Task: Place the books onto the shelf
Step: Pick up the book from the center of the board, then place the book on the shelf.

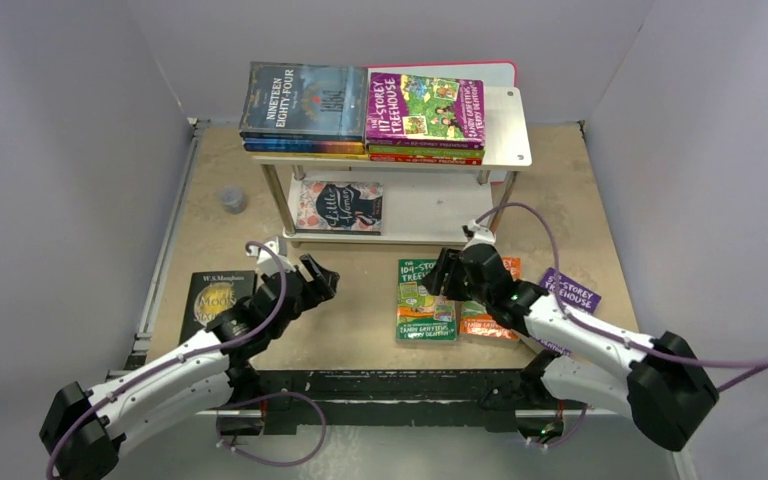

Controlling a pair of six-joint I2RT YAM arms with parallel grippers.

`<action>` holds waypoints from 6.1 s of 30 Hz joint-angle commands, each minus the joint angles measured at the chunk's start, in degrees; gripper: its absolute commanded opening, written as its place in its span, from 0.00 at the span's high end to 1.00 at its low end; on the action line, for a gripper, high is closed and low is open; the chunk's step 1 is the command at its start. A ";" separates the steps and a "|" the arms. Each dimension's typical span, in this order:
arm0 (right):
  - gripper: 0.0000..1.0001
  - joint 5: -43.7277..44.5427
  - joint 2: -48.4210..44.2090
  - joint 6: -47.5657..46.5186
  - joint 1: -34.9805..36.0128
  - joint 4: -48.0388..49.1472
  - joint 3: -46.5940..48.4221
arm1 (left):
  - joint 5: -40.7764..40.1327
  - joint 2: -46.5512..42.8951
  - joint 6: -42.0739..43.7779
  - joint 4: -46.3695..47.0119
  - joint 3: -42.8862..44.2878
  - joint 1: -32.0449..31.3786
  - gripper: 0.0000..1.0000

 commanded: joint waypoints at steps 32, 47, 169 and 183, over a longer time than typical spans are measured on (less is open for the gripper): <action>1.00 -2.91 4.92 4.12 -0.39 1.09 -1.39 | 2.77 4.38 -2.58 13.01 -2.70 0.16 0.27; 1.00 -25.94 -9.16 -0.09 -3.97 16.77 -0.69 | 21.21 -2.32 7.31 5.05 7.38 1.30 0.22; 1.00 -28.64 34.27 24.97 -8.21 69.15 16.55 | -18.08 -18.50 4.10 -24.16 21.33 7.36 0.28; 1.00 -22.82 35.92 12.57 -8.47 56.88 24.18 | -17.33 -17.15 3.93 -23.92 20.50 7.37 0.29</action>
